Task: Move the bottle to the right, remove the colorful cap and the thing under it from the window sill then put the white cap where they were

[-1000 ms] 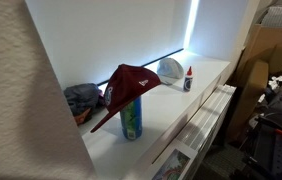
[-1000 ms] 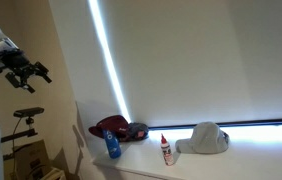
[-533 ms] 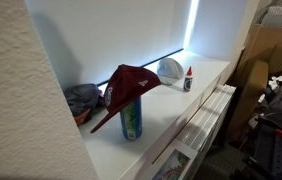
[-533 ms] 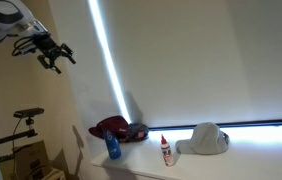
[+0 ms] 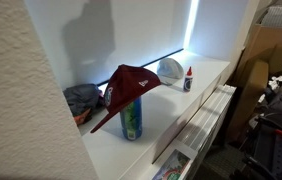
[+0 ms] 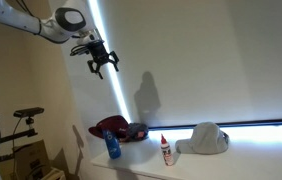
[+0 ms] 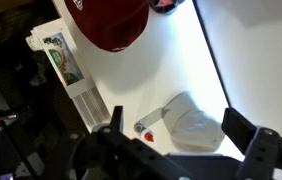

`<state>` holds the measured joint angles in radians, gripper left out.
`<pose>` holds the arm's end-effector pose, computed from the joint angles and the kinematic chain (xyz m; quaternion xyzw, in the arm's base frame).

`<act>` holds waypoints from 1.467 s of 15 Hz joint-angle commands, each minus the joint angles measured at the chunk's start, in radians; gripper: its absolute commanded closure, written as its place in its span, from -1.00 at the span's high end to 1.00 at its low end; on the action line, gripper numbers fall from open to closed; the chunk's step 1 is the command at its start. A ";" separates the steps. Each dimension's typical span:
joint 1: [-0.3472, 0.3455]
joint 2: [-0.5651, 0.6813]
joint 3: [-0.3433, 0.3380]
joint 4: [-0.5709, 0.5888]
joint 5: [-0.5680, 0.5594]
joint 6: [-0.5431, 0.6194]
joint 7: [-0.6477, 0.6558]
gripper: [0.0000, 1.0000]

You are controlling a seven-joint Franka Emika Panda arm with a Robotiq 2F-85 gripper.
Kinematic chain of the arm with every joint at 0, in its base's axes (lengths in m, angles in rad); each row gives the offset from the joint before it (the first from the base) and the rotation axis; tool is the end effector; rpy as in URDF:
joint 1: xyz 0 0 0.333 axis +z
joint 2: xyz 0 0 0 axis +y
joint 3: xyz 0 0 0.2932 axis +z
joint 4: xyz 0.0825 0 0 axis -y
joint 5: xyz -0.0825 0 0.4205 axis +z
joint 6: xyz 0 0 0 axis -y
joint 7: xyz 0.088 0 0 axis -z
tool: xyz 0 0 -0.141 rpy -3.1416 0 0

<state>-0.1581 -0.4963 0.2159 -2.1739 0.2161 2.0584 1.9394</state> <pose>0.4948 0.0576 0.5632 -0.5494 0.8131 -0.0579 0.1833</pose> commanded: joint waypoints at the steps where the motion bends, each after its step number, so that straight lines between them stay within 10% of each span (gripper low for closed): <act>1: 0.025 0.088 -0.059 -0.123 0.026 0.059 0.065 1.00; 11: 0.002 0.159 -0.077 -0.129 -0.060 0.133 0.195 1.00; 22: -0.063 0.322 -0.246 -0.123 -0.225 0.266 0.332 1.00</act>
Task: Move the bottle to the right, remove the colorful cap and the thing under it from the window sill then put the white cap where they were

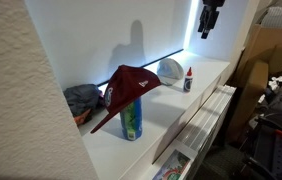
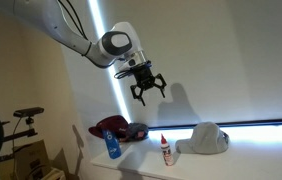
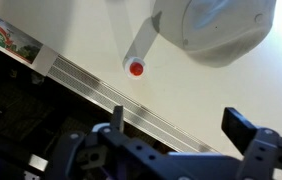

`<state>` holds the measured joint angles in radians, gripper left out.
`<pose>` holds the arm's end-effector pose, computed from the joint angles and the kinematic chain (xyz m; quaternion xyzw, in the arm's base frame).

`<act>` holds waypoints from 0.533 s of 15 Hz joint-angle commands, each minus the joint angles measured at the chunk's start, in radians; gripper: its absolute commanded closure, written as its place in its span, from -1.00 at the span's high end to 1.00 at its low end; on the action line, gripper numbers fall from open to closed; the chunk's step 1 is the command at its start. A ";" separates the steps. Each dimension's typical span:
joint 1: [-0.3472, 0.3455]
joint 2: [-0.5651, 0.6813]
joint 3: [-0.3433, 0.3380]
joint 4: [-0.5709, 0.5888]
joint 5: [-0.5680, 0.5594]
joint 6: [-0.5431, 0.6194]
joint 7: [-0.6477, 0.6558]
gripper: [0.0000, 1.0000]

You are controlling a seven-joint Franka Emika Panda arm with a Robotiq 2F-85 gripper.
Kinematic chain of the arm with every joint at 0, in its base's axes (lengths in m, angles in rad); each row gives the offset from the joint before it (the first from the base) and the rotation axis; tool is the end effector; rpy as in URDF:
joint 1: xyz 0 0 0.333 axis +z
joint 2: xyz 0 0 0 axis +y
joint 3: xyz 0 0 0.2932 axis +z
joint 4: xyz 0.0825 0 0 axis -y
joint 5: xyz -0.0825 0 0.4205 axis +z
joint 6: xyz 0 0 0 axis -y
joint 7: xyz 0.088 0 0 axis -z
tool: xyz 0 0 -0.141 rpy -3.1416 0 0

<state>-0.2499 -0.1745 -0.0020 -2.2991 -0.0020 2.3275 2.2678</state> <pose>0.5287 -0.1362 0.3647 -0.3050 0.9470 -0.0546 0.0853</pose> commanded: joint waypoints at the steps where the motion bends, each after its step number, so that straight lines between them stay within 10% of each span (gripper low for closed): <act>1: 0.031 -0.001 -0.026 0.004 -0.006 -0.003 0.009 1.00; 7: 0.055 0.235 -0.097 0.087 0.176 0.007 -0.072 1.00; 8: 0.071 0.121 -0.092 0.031 0.152 -0.003 -0.080 1.00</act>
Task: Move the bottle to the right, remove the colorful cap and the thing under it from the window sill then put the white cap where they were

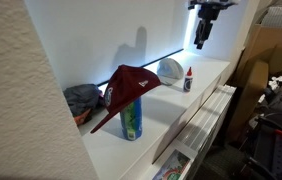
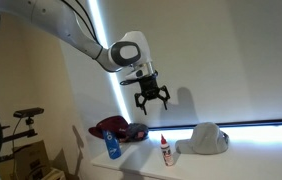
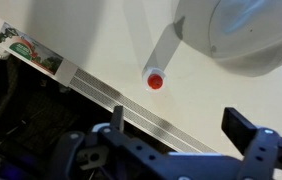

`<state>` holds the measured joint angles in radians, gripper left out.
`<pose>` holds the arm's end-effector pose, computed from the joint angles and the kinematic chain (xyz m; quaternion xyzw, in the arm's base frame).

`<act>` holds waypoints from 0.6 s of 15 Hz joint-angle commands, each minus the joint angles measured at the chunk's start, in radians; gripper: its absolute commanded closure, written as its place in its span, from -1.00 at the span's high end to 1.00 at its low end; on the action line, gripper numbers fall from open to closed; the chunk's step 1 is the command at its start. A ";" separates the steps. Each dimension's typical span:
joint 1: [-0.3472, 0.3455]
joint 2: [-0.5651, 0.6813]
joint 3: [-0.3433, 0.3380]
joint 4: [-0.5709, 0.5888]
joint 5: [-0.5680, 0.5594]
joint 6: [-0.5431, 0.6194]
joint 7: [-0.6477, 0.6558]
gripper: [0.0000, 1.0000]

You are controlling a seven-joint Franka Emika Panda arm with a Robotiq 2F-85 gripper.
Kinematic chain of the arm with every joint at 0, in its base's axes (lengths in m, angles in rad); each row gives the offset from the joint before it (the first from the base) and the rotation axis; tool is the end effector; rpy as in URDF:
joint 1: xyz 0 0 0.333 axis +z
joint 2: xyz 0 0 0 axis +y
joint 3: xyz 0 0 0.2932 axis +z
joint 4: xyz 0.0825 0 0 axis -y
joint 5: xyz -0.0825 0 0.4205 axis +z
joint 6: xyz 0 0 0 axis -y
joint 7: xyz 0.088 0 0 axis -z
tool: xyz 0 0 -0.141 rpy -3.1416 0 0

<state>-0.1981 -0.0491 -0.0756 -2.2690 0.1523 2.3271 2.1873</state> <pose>0.5368 -0.1439 0.3110 -0.2859 0.9549 0.0183 0.0780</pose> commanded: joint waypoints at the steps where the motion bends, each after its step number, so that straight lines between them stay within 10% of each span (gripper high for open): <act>1: 0.020 0.042 -0.032 0.012 0.002 0.000 0.001 1.00; 9: 0.078 0.165 -0.020 0.020 -0.105 0.057 0.066 1.00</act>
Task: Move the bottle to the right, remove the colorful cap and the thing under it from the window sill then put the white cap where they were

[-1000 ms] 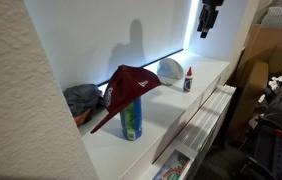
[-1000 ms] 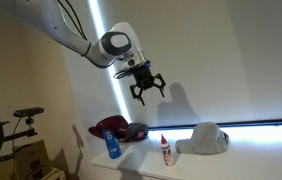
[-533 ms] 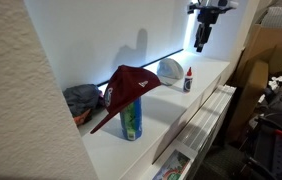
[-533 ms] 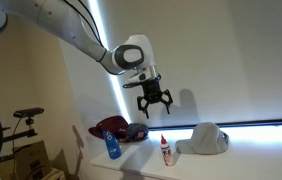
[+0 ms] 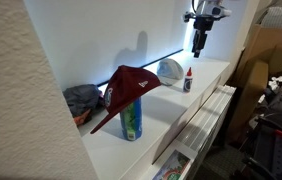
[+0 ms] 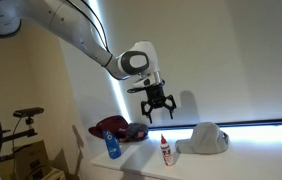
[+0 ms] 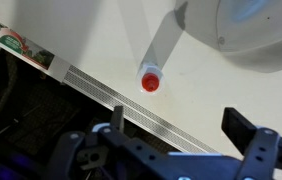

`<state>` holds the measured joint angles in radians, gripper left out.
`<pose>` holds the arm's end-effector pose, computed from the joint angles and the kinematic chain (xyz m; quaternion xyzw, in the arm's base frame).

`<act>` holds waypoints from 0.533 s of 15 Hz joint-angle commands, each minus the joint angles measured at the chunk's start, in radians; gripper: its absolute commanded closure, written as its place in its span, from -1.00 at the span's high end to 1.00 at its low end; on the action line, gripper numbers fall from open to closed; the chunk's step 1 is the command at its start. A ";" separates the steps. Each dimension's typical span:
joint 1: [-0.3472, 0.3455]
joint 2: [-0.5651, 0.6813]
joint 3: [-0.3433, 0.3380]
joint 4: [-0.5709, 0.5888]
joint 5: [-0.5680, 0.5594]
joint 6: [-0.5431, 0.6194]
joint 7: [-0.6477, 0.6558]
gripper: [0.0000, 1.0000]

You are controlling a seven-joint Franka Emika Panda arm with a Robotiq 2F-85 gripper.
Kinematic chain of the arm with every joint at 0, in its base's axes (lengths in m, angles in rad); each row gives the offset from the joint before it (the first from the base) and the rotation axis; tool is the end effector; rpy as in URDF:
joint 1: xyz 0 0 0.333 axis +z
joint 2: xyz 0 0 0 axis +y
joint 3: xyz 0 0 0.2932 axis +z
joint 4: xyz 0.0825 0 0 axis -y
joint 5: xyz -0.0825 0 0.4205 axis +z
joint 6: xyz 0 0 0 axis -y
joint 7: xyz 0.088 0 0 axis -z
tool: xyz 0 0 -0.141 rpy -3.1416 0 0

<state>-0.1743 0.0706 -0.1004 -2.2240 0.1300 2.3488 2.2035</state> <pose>0.5484 -0.1497 0.2674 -0.2832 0.9577 0.0205 0.0475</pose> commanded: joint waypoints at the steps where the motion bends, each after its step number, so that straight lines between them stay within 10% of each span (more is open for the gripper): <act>1: 0.072 0.064 0.007 -0.023 -0.123 0.013 0.074 1.00; 8: 0.074 0.048 -0.021 -0.009 -0.087 0.017 0.069 1.00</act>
<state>-0.1133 0.1068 -0.1119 -2.2350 0.0494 2.3536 2.2568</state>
